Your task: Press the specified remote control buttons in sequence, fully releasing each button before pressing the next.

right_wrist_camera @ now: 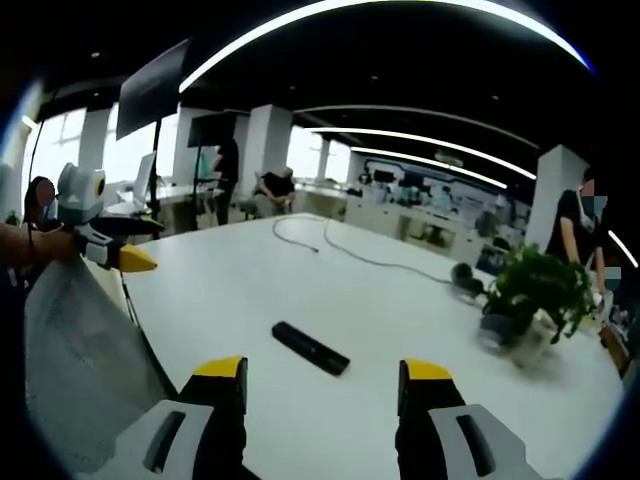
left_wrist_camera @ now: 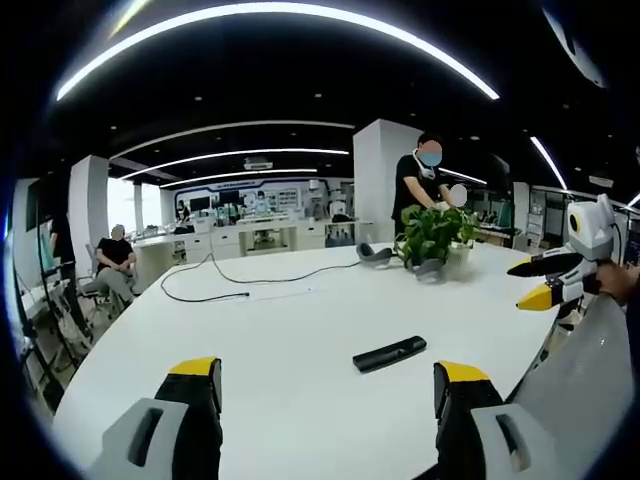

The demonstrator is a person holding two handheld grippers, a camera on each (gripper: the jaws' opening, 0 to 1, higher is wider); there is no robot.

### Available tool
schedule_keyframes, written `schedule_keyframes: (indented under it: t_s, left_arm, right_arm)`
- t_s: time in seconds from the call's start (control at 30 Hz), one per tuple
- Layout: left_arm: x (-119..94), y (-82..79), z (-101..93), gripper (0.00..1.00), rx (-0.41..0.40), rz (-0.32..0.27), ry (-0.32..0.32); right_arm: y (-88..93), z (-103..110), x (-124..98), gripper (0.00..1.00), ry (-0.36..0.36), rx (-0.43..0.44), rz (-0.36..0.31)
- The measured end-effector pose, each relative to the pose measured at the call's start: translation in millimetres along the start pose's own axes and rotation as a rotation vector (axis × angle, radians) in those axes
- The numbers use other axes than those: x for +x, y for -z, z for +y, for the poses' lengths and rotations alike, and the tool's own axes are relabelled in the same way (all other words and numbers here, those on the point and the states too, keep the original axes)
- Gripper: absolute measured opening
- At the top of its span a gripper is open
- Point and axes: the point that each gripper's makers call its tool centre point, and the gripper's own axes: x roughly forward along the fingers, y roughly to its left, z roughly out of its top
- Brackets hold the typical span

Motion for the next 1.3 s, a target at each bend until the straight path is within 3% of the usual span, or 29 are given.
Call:
schedule_keyframes:
  t_s: [1.3]
  left_arm:
    - [0.7,5.8,-0.7,0.92,0.031,0.033,0.002]
  right_arm:
    - [2.1,-2.6,-0.3,0.57,0.015,-0.009,0.013]
